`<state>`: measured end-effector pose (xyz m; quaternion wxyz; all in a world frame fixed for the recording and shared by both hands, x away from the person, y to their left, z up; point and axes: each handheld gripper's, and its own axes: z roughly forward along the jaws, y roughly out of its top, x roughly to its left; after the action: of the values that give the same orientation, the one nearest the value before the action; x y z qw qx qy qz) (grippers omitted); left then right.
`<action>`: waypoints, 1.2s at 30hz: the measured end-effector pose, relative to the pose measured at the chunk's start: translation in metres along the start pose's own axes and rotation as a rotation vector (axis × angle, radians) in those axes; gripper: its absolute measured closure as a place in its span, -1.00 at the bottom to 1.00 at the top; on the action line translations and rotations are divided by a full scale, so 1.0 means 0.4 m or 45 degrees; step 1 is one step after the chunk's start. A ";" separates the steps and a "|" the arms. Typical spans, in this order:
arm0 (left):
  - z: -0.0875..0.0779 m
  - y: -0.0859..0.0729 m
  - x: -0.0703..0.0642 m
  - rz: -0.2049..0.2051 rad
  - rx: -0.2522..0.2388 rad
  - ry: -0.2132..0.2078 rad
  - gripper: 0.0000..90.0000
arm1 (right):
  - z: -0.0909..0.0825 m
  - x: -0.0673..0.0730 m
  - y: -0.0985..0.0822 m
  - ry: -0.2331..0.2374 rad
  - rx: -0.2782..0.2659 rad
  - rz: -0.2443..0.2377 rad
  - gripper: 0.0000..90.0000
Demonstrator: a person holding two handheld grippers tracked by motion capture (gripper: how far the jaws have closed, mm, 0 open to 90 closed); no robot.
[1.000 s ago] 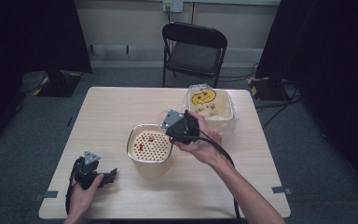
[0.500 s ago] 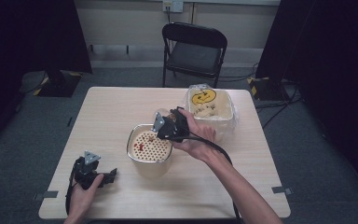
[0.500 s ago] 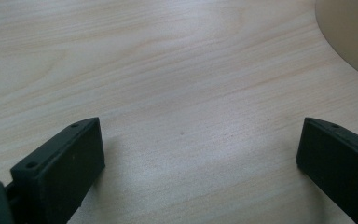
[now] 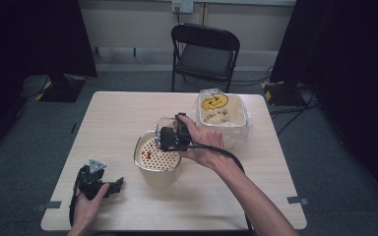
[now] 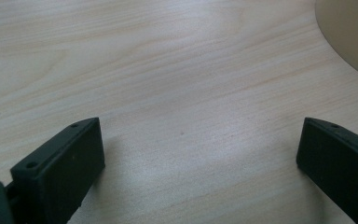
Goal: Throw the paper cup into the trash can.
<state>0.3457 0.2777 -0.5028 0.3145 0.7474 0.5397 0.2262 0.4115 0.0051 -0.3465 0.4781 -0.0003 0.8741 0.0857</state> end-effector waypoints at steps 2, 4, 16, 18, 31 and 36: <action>0.000 0.000 0.000 0.000 0.000 0.000 -0.99 | 0.003 0.001 0.000 -0.002 0.004 -0.013 -0.02; 0.000 0.000 0.000 0.000 0.000 0.000 -0.99 | 0.005 0.004 0.001 -0.018 0.013 -0.032 -0.02; 0.000 0.000 0.000 0.000 0.000 0.000 -0.99 | 0.019 0.014 -0.005 -0.087 0.071 -0.171 -0.01; 0.000 0.000 0.000 0.000 0.000 0.000 -0.99 | 0.022 0.020 -0.005 -0.140 0.093 -0.231 0.00; 0.000 0.000 0.000 0.000 0.000 0.000 -0.99 | 0.020 0.034 0.000 -0.295 0.146 -0.422 0.02; 0.000 0.000 0.000 0.000 0.000 0.000 -0.99 | 0.016 0.040 0.008 -0.363 0.162 -0.499 0.03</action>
<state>0.3457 0.2777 -0.5028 0.3146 0.7474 0.5398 0.2261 0.4076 0.0105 -0.3628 0.6032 -0.1276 0.7847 -0.0644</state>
